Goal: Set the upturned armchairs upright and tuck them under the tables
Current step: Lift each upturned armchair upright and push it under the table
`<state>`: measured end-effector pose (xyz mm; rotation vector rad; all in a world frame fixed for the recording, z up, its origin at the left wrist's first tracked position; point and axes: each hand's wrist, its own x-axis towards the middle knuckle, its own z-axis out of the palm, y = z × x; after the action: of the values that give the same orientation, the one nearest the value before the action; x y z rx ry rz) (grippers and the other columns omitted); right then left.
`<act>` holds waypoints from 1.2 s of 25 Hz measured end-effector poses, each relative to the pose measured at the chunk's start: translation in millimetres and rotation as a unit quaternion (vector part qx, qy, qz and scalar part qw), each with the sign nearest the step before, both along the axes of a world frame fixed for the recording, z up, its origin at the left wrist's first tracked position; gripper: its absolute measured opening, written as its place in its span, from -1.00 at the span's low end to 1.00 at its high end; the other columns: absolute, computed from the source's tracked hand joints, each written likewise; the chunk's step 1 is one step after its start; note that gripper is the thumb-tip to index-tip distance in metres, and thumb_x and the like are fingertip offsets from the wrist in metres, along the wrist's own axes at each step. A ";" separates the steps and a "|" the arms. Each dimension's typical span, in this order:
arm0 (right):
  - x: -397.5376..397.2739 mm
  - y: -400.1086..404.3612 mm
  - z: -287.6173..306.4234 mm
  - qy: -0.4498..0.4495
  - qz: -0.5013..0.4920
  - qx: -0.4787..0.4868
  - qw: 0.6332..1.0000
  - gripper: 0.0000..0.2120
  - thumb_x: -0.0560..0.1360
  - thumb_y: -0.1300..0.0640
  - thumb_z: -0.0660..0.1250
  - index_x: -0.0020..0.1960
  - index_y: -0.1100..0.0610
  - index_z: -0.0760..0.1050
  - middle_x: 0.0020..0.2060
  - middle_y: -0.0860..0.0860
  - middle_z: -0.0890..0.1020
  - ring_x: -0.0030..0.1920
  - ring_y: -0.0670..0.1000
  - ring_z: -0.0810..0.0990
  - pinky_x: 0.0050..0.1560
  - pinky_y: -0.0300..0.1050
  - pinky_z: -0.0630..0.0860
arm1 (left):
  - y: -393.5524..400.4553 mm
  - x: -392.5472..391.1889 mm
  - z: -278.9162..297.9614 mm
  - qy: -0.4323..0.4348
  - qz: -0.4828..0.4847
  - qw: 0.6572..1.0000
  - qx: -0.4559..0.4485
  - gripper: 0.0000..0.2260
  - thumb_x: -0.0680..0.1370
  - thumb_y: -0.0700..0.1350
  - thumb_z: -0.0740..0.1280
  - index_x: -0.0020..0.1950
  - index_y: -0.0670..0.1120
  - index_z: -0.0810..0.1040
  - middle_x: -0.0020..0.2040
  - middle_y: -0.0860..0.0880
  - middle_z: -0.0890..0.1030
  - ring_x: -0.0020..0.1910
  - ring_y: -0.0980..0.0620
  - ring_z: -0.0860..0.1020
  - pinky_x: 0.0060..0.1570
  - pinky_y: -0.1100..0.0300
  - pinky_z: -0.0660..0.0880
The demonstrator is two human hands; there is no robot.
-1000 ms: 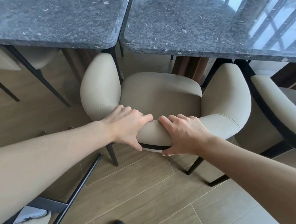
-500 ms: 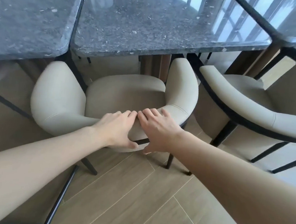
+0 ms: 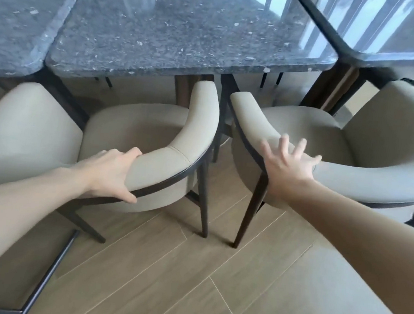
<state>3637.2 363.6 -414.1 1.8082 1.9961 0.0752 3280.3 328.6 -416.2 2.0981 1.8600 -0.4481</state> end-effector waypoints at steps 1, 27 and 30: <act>10.4 5.0 -1.9 0.005 -0.027 -0.006 1.000 -0.15 0.54 0.15 0.31 0.58 -0.10 -0.20 0.49 0.27 0.14 0.44 0.44 0.23 0.24 0.54 0.31 | 0.6 0.6 -0.1 0.004 0.002 1.000 0.002 -0.26 0.13 0.31 0.49 0.16 0.10 0.25 -0.16 0.02 0.53 -0.16 -0.10 0.54 -0.25 0.05 0.50; -144.8 -47.5 -12.8 0.187 0.330 -0.028 0.925 0.12 0.29 -0.23 0.55 0.59 0.11 -0.02 0.55 0.10 0.14 0.53 0.21 0.11 0.37 0.50 0.17 | -45.9 7.6 -3.5 0.047 -0.062 0.997 0.001 0.05 0.27 0.41 0.43 0.58 0.05 0.00 0.54 0.12 0.26 0.37 -0.06 0.47 0.28 0.00 0.43; -183.9 -46.2 -9.2 0.157 0.282 -0.047 0.945 -0.02 0.22 -0.25 0.59 0.43 0.15 0.23 0.30 0.04 0.45 0.36 0.18 0.39 0.29 0.68 0.13 | -40.3 3.4 -5.8 0.034 -0.060 0.998 0.007 -0.29 0.20 0.44 0.37 0.17 0.13 0.18 0.14 0.14 0.50 0.11 -0.07 0.60 -0.03 0.00 0.55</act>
<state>3453.3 317.4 -423.3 1.1944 2.6415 -0.1420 3283.8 288.3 -422.0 2.2380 1.7851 -0.5411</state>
